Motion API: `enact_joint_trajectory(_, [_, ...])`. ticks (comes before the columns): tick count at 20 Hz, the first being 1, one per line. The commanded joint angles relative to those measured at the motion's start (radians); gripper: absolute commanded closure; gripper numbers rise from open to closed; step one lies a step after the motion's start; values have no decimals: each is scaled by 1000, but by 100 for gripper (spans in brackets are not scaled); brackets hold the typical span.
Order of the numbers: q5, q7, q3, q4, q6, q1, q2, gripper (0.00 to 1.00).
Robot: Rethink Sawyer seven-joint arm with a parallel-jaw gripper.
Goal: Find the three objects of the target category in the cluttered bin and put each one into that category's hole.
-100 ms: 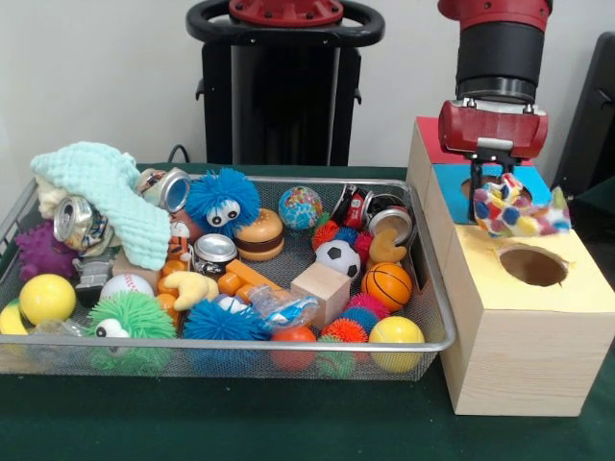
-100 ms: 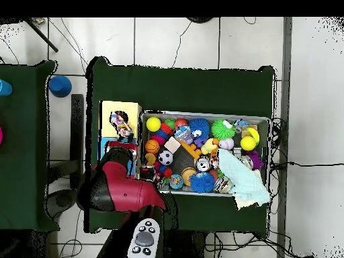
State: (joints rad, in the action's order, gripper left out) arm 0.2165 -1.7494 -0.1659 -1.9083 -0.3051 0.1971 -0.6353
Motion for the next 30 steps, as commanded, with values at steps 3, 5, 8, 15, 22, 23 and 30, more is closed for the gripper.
enact_joint_trajectory(3, [50,-194,-31,-39,-3,49,32,0])
enact_joint_trajectory(5, [44,-189,-36,-31,6,51,36,0])
enact_joint_trajectory(8, [25,-209,-12,-31,-1,37,28,0])
enact_joint_trajectory(15, [39,-207,1,-19,44,34,29,0])
enact_joint_trajectory(22, [20,-204,34,-32,90,13,-1,0])
enact_joint_trajectory(23, [18,-203,40,-33,97,9,-4,0])
enact_joint_trajectory(30, [-6,-192,74,-82,173,-16,-75,0])
